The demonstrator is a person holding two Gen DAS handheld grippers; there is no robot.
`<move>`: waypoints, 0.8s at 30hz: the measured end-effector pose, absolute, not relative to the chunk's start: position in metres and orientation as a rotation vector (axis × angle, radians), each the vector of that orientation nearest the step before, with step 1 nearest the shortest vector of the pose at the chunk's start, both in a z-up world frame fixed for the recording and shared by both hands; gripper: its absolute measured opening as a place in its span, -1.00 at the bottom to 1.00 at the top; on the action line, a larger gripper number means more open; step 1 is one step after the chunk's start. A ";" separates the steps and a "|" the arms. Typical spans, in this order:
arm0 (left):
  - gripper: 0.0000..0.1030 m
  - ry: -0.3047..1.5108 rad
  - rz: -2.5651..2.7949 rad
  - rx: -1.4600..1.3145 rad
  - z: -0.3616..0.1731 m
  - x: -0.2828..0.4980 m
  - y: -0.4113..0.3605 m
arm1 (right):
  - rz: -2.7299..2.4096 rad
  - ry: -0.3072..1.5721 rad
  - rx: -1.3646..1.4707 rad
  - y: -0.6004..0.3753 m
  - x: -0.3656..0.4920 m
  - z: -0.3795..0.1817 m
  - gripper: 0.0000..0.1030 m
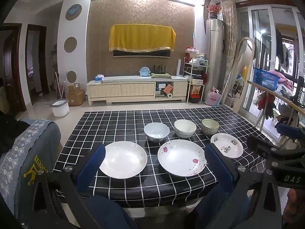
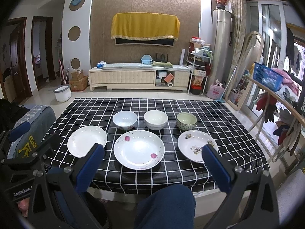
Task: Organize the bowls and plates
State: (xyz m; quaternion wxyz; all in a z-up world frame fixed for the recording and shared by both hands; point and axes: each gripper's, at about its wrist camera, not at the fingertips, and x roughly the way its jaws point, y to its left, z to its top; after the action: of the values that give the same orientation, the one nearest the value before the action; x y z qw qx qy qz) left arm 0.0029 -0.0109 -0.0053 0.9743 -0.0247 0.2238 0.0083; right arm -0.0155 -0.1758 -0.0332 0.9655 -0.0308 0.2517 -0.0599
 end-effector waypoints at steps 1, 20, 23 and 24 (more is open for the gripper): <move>1.00 0.450 0.015 -0.049 -0.005 0.003 -0.011 | -0.124 0.509 -0.063 -0.176 -0.015 -0.033 1.00; 1.00 0.459 0.120 -0.044 0.014 0.055 0.040 | 0.004 0.488 -0.080 -0.148 0.053 -0.012 1.00; 1.00 0.504 0.148 -0.062 0.008 0.073 0.059 | 0.083 0.506 -0.078 -0.133 0.083 -0.013 1.00; 1.00 0.522 0.166 -0.057 0.005 0.081 0.067 | 0.107 0.520 -0.075 -0.128 0.093 -0.015 1.00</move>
State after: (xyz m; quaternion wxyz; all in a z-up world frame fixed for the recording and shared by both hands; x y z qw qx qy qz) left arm 0.0814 0.0670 0.0047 0.9623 -0.0283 0.2579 0.0820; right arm 0.0925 -0.1278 -0.0153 0.9643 -0.0369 0.2568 0.0527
